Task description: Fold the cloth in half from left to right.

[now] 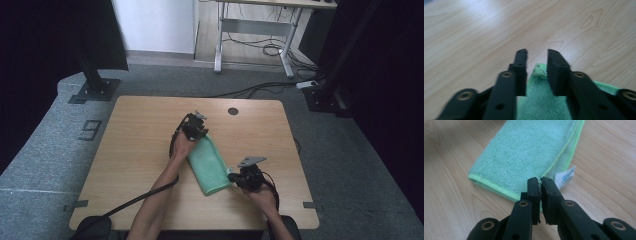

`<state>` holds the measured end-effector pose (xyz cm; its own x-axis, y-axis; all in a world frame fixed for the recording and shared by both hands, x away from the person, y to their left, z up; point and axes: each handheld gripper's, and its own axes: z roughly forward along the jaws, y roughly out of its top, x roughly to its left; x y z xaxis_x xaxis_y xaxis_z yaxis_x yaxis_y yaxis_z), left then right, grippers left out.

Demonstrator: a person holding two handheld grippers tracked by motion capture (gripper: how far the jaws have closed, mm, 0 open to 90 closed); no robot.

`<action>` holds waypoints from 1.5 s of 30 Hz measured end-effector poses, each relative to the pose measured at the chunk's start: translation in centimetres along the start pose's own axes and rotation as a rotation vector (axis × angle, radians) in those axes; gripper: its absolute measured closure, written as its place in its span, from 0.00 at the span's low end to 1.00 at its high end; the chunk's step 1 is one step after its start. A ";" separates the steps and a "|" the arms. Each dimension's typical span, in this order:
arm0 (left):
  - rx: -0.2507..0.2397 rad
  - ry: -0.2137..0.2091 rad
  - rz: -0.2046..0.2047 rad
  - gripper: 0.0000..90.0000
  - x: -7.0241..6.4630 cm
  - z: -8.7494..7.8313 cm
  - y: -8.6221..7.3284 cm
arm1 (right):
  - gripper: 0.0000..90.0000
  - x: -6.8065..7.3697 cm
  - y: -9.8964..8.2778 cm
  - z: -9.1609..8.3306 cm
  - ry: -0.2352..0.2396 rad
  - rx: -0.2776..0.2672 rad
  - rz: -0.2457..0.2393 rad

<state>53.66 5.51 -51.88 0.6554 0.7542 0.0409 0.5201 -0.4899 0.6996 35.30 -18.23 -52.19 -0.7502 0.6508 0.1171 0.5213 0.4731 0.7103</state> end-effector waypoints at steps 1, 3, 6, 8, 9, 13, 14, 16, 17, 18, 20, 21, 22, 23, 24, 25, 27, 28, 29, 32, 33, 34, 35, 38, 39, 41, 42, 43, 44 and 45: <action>-0.005 0.011 0.004 0.70 0.0 0.0 0.0 | 0.91 -0.1 0.0 0.0 -0.003 0.000 0.005; -0.023 0.029 0.003 0.60 0.1 -0.2 0.1 | 0.88 -0.3 -0.1 -0.2 -0.016 -0.008 0.011; -0.042 0.034 -0.012 0.48 0.4 -0.6 0.4 | 0.79 -0.6 -0.1 -0.5 -0.032 -0.020 0.021; -0.048 0.046 -0.017 0.39 0.5 -0.9 0.7 | 0.73 -0.7 -0.1 -0.7 -0.044 -0.027 0.030; -0.052 0.057 -0.016 0.36 0.6 -1.2 0.8 | 0.70 -0.8 -0.2 -0.8 -0.051 -0.028 0.030; -0.065 0.054 -0.038 0.28 1.1 -2.1 1.0 | 0.62 -1.2 -0.2 -0.9 -0.070 -0.035 0.033; -0.064 0.048 -0.041 0.28 1.1 -2.3 0.9 | 0.59 -1.2 -0.1 -0.9 -0.076 -0.033 0.031; -0.059 0.044 -0.039 0.25 1.2 -2.8 0.7 | 0.55 -1.3 -0.1 -0.9 -0.085 -0.029 0.025; -0.059 0.037 -0.047 0.23 1.2 -2.9 0.5 | 0.53 -1.4 -0.1 -0.9 -0.090 -0.028 0.023; -0.055 0.025 -0.053 0.22 1.2 -3.1 0.2 | 0.52 -1.5 -0.1 -0.8 -0.095 -0.025 0.020; -0.051 0.014 -0.053 0.19 1.1 -3.5 -0.4 | 0.49 -1.6 -0.1 -0.8 -0.106 -0.021 0.018; -0.046 0.011 -0.050 0.18 1.0 -3.6 -0.7 | 0.48 -1.7 0.0 -0.8 -0.112 -0.020 0.016; -0.043 0.007 -0.048 0.16 0.9 -3.8 -1.1 | 0.46 -1.7 0.0 -0.8 -0.115 -0.020 0.016; -0.039 0.006 -0.043 0.16 0.9 -4.1 -1.6 | 0.45 -1.8 0.1 -0.7 -0.117 -0.019 0.013; -0.037 0.003 -0.045 0.16 0.8 -4.4 -2.0 | 0.43 -1.9 0.1 -0.7 -0.119 -0.016 0.013; -0.038 -0.001 -0.050 0.15 0.7 -4.7 -2.4 | 0.41 -1.9 0.2 -0.6 -0.118 -0.016 0.013; -0.040 -0.008 -0.054 0.15 0.5 -5.2 -3.2 | 0.39 -2.0 0.3 -0.4 -0.110 -0.014 -0.004; -0.044 -0.013 -0.058 0.15 0.4 -5.5 -3.7 | 0.38 -2.1 0.3 -0.2 -0.110 -0.011 -0.009; -0.047 -0.015 -0.063 0.14 0.3 -5.9 -4.3 | 0.36 -2.2 0.4 0.0 -0.111 -0.009 -0.015; -0.049 -0.025 -0.073 0.14 -0.1 -6.7 -5.9 | 0.34 -2.5 0.4 0.5 -0.111 0.003 -0.024; -0.049 -0.029 -0.078 0.14 -0.3 -6.8 -6.4 | 0.33 -2.6 0.5 0.7 -0.109 0.004 -0.024; -0.043 -0.034 -0.076 0.14 -0.5 -6.9 -6.9 | 0.33 -2.6 0.4 0.8 -0.107 0.005 -0.027; -0.037 -0.027 -0.072 0.13 -0.7 -7.0 -7.4 | 0.33 -2.6 0.4 0.9 -0.104 0.005 -0.030; -0.011 -0.020 -0.060 0.13 -1.3 -7.0 -8.5 | 0.32 -2.6 0.3 1.2 -0.101 0.011 -0.034; -0.004 -0.011 -0.056 0.13 -1.5 -7.0 -8.9 | 0.32 -2.6 0.2 1.3 -0.103 0.019 -0.036; 0.018 -0.001 -0.042 0.13 -1.9 -6.7 -9.3 | 0.32 -2.6 0.1 1.5 -0.108 0.034 -0.043; 0.031 0.014 -0.028 0.13 -2.0 -6.5 -9.5 | 0.32 -2.6 0.0 1.7 -0.110 0.044 -0.045; 0.039 0.026 -0.020 0.13 -2.1 -6.4 -9.7 | 0.32 -2.6 -0.1 1.8 -0.113 0.054 -0.049; 0.040 0.023 -0.020 0.13 -2.0 -6.3 -9.8 | 0.32 -2.6 -0.2 2.0 -0.114 0.060 -0.050; 0.035 0.019 -0.036 0.13 -1.9 -6.2 -9.8 | 0.32 -2.5 -0.3 2.0 -0.111 0.061 -0.046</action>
<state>43.87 11.62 -54.40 0.6252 0.7799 0.0300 0.5627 -0.4770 0.6752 37.89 -18.78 -54.10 -0.7261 0.6876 0.0058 0.5139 0.5371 0.6689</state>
